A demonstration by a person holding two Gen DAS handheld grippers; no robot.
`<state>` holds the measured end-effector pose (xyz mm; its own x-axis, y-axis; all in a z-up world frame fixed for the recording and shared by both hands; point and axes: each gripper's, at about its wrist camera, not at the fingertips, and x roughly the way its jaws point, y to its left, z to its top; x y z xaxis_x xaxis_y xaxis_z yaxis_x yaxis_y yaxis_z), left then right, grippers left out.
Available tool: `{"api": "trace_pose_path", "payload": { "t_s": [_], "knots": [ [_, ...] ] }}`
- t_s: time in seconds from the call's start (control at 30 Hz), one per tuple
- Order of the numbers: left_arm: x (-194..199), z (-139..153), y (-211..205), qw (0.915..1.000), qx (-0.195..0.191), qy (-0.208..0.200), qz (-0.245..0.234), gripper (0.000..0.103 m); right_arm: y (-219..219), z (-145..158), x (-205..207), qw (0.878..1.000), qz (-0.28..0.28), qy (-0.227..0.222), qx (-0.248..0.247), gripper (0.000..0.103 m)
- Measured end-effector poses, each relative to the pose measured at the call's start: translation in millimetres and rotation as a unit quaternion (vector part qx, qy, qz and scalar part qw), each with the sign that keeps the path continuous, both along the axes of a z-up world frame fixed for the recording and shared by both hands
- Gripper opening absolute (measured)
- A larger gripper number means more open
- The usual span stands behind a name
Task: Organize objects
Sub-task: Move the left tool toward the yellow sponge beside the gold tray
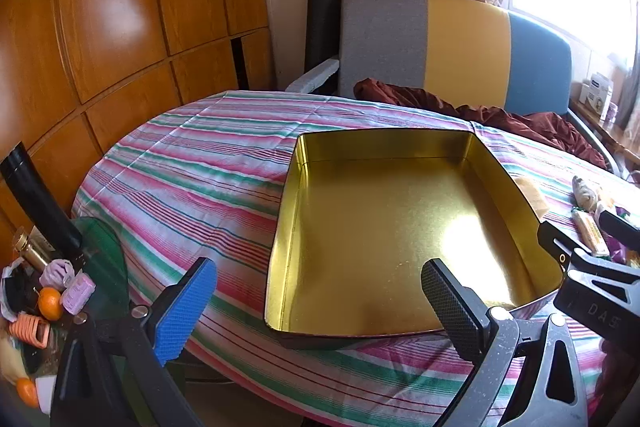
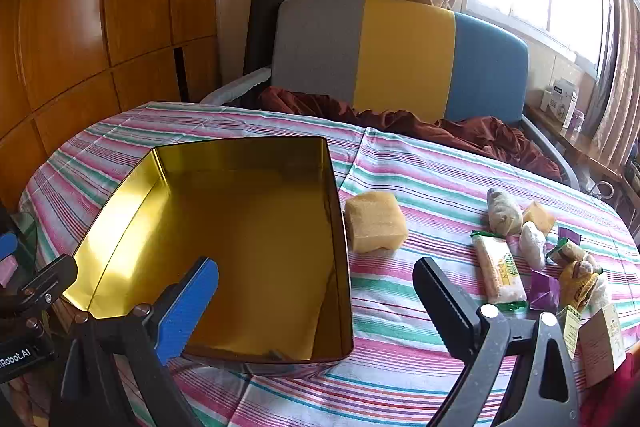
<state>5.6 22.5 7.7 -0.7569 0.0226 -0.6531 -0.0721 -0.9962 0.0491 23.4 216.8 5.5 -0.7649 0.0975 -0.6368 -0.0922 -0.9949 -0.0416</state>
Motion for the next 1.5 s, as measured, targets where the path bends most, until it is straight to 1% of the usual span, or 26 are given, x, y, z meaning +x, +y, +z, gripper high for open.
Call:
{"api": "trace_pose_path", "payload": {
  "t_s": [0.1,0.3,0.37,0.53,0.67,0.83,0.93,1.0,1.1,1.17,1.27,1.33,1.4,1.43,1.5],
  "knots": [
    [1.0,0.4,2.9,0.9999,0.002,0.000,-0.013,0.103,5.1,1.6,1.6,1.000,-0.005,0.002,-0.001,0.100],
    [2.9,0.3,11.2,0.9993,-0.006,0.002,-0.038,0.103,16.3,4.6,4.8,1.000,-0.016,0.006,-0.001,0.100],
    [3.0,0.0,13.3,0.9987,0.000,0.000,-0.050,0.103,21.6,6.6,6.5,1.000,-0.021,0.009,-0.001,0.100],
    [0.5,0.0,23.5,0.9977,-0.003,-0.005,-0.068,0.103,41.5,12.1,7.2,0.999,-0.039,0.012,0.003,0.100],
    [-0.6,-0.6,33.8,0.9961,0.000,-0.009,-0.088,0.103,60.6,13.9,6.6,0.999,-0.052,0.006,0.010,0.100],
    [-2.7,-2.4,49.1,0.9941,-0.013,-0.008,-0.107,0.103,94.3,15.1,3.7,0.998,-0.059,-0.016,0.007,0.100],
    [-3.9,-2.2,57.0,0.9925,-0.007,-0.010,-0.122,0.103,121.0,13.5,-3.3,0.997,-0.060,-0.038,-0.010,0.100],
    [-5.5,-3.8,63.4,0.9913,-0.006,-0.016,-0.130,0.103,136.3,10.8,-9.1,0.997,-0.058,-0.053,-0.012,0.100],
    [-7.9,-7.1,76.6,0.9892,-0.011,-0.024,-0.144,0.103,157.4,0.3,-20.6,0.996,-0.044,-0.082,-0.013,0.100],
    [-11.2,-7.8,86.0,0.9875,-0.013,-0.032,-0.154,0.103,169.8,-9.4,-28.1,0.994,-0.035,-0.100,-0.020,0.097],
    [-16.7,-7.9,99.7,0.9853,-0.017,-0.041,-0.165,0.103,189.0,-23.4,-34.4,0.992,-0.037,-0.112,-0.047,0.096],
    [-19.5,-6.8,109.0,0.9828,-0.023,-0.041,-0.179,0.103,198.0,-29.2,-36.7,0.989,-0.044,-0.120,-0.068,0.096],
    [-24.7,-5.6,120.6,0.9783,-0.031,-0.048,-0.199,0.103,203.1,-31.1,-40.0,0.986,-0.044,-0.129,-0.091,0.096],
    [-27.4,-5.2,124.3,0.9759,-0.029,-0.054,-0.209,0.103,205.4,-30.5,-42.6,0.985,-0.040,-0.131,-0.101,0.096],
    [-36.3,-3.3,133.2,0.9696,-0.014,-0.073,-0.233,0.103,207.4,-31.1,-46.8,0.984,-0.035,-0.140,-0.100,0.096]
  ]
}}
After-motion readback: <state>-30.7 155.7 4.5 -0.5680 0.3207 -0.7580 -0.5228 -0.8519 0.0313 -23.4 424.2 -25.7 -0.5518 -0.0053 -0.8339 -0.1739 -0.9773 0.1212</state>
